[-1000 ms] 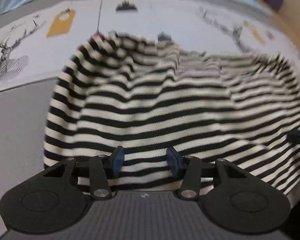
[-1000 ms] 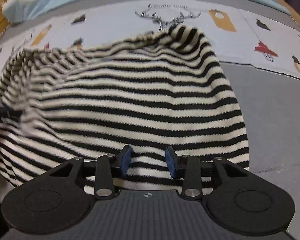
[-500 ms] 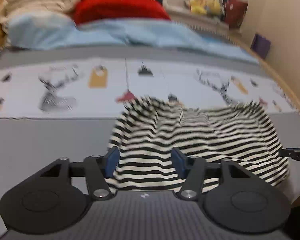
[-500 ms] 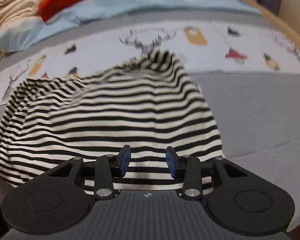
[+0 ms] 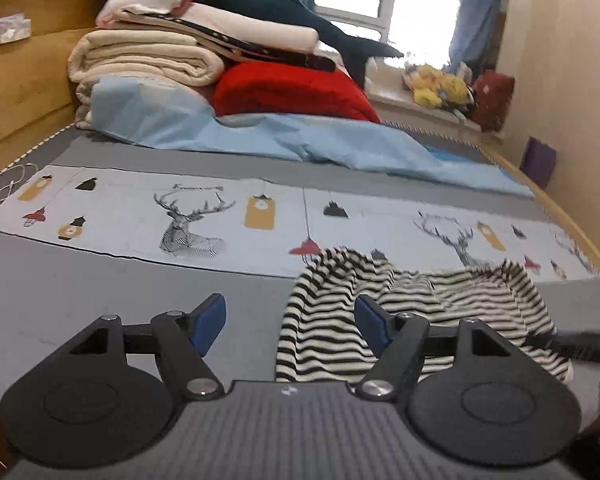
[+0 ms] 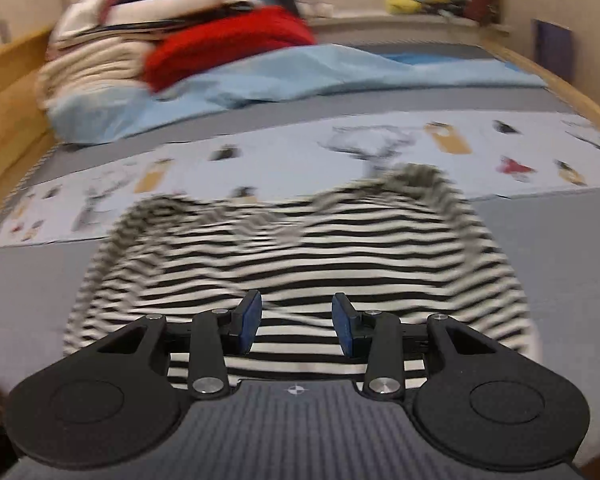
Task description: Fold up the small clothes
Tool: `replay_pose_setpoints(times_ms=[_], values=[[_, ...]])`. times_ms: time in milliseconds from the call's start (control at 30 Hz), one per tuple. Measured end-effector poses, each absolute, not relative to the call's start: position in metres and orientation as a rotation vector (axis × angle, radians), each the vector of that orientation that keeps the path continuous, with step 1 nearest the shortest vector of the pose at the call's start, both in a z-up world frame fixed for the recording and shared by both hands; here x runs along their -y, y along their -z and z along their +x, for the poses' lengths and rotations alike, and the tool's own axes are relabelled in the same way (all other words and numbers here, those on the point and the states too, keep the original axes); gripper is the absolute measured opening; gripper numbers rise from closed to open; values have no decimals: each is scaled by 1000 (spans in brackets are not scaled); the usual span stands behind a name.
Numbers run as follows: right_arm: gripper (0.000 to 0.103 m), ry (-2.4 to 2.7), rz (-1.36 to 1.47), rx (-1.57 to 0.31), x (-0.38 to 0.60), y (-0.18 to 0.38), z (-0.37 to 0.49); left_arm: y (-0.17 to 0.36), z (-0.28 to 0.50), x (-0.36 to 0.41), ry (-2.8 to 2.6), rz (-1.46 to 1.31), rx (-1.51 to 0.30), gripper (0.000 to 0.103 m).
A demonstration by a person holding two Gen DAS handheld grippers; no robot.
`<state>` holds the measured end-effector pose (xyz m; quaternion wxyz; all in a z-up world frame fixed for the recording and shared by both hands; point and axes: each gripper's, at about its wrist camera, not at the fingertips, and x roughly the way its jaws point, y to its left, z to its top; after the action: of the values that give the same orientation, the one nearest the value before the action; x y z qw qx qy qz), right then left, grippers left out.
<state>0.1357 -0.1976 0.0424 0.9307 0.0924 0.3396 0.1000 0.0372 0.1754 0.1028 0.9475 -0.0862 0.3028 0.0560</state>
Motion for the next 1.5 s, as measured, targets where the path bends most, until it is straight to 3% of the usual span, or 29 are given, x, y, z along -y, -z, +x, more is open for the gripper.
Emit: replay_pose_setpoints(times_ms=[33,100,433,533,633,1133,1367,1433,1500], values=[[19,-246,178,-686,184,-43,134,-103,36,-180,-119,-195,-606,76],[1,-340,145,-675,153,-42,130,-106,32,-189,-131,-247,-581,77],[7,-672,-133,-708,28,-12,124,-106,31,-215,-141,-332,-581,78],[29,-686,-184,-711,9,-4,127,-104,34,-218,-141,-343,-588,78],[36,-709,-233,-699,-9,3,127,-102,37,-219,-144,-345,-598,79],[41,-816,-574,-672,-73,50,127,-93,47,-231,-151,-369,-636,79],[40,-836,-586,-651,-79,55,130,-92,48,-236,-154,-398,-642,79],[18,-841,-577,-646,-79,55,133,-91,50,-235,-151,-388,-651,79],[10,-822,-544,-647,-77,51,138,-89,54,-236,-145,-386,-668,80]])
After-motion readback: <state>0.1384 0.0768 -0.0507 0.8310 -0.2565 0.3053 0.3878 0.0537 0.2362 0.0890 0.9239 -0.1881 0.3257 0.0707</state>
